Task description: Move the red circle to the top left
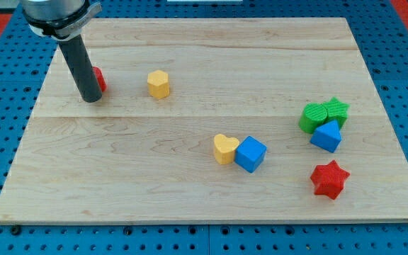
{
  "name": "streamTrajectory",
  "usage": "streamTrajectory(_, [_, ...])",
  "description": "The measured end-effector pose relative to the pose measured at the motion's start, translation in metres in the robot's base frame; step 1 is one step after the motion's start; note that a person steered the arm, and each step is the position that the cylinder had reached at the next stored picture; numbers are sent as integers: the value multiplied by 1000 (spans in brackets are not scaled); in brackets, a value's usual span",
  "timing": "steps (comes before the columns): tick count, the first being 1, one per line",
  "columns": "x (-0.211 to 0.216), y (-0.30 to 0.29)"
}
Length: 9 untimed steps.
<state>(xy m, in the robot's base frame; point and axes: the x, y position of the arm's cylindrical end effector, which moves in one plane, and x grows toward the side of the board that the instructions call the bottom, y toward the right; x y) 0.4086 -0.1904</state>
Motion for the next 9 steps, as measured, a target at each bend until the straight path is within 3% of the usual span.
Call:
streamTrajectory(3, [-27,-47])
streamTrajectory(4, [-20,-32])
streamTrajectory(5, [16,-20])
streamTrajectory(6, [-7,14])
streamTrajectory(7, [-47,-1])
streamTrajectory(8, [-37,10])
streamTrajectory(9, [-40,-38])
